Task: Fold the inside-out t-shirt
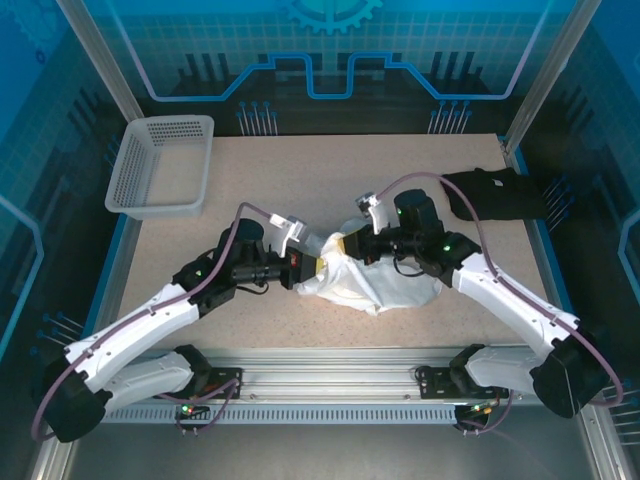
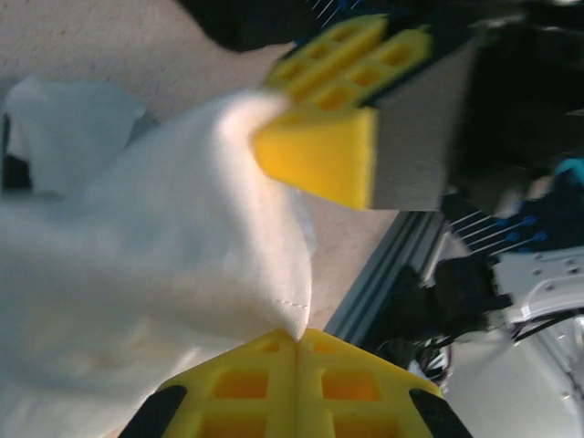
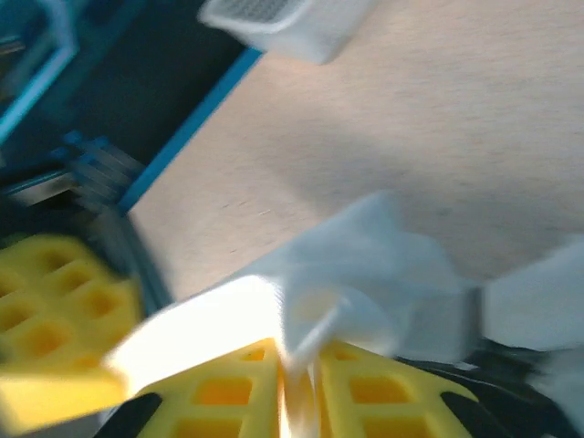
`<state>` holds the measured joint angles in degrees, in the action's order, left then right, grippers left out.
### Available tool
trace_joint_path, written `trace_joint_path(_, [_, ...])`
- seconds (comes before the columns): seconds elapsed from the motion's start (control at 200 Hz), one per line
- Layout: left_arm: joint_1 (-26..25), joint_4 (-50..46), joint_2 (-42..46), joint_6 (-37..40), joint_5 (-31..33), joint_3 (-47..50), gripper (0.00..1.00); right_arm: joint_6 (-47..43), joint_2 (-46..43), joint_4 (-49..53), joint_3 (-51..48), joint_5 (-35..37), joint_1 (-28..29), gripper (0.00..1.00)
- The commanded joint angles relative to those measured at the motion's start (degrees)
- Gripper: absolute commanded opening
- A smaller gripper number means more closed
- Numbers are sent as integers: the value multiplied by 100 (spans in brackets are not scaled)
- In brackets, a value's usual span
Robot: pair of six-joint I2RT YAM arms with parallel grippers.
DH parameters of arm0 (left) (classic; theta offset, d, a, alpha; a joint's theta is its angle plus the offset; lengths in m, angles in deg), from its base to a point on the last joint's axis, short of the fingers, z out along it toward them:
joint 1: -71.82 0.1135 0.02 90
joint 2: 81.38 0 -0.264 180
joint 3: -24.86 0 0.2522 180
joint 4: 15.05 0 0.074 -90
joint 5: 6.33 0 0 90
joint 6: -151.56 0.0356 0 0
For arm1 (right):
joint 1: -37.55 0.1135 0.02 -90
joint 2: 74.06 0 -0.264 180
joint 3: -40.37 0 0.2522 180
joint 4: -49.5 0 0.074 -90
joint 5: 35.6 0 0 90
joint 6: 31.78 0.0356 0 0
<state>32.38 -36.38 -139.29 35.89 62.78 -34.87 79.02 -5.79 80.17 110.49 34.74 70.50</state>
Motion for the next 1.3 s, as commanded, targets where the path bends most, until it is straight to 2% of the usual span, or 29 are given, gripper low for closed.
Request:
trace_joint_path(0.0, [-369,262,-72,-616,-11,-557,0,-344,-100,1519,337,1872,-17,29])
trace_joint_path(0.105, [-698,221,-386,-656,283,-975,0,-461,-641,1695,257,2430,-26,39])
trace_joint_path(0.16, [-716,120,-474,-606,392,-1093,0,-638,-1004,1680,130,2386,-15,42])
trace_joint_path(0.375, [-716,-50,-554,-304,631,-1288,0,-904,-2209,375,-1154,492,111,55])
trace_joint_path(0.425, [-714,-80,-542,-273,605,-1304,0,-974,-2264,123,-1342,238,192,59])
trace_joint_path(0.48, [-717,-86,-508,-235,541,-1298,0,-1043,-2187,-16,-1422,292,324,63])
trace_joint_path(0.63, [-715,-222,-393,-95,436,-1300,0,-1255,-1539,-480,-1232,372,642,65])
trace_joint_path(0.695, [-707,-354,-338,-16,527,-1304,0,-1272,-1218,-702,-1085,322,698,57])
trace_joint_path(0.78, [-688,-637,-206,44,1110,-1308,0,-1221,-956,-904,-959,10,712,26])
trace_joint_path(0.88, [-539,-893,-106,78,2133,-1245,0,-969,-903,-1201,-1007,-242,696,0])
trace_joint_path(0.96, [-262,-886,-184,169,2421,-1122,4,-498,-836,-1781,-1132,-630,695,0])
trace_joint_path(1.025, [96,-927,-321,92,2418,-1057,7,-52,-703,-2163,-1141,-829,703,0])
trace_joint_path(1.135, [653,-924,-402,0,2335,-924,15,448,-512,-2165,-971,-610,702,0])
trace_joint_path(1.295, [756,-768,-126,277,2154,-568,33,1000,-126,-1932,-699,-387,593,0])
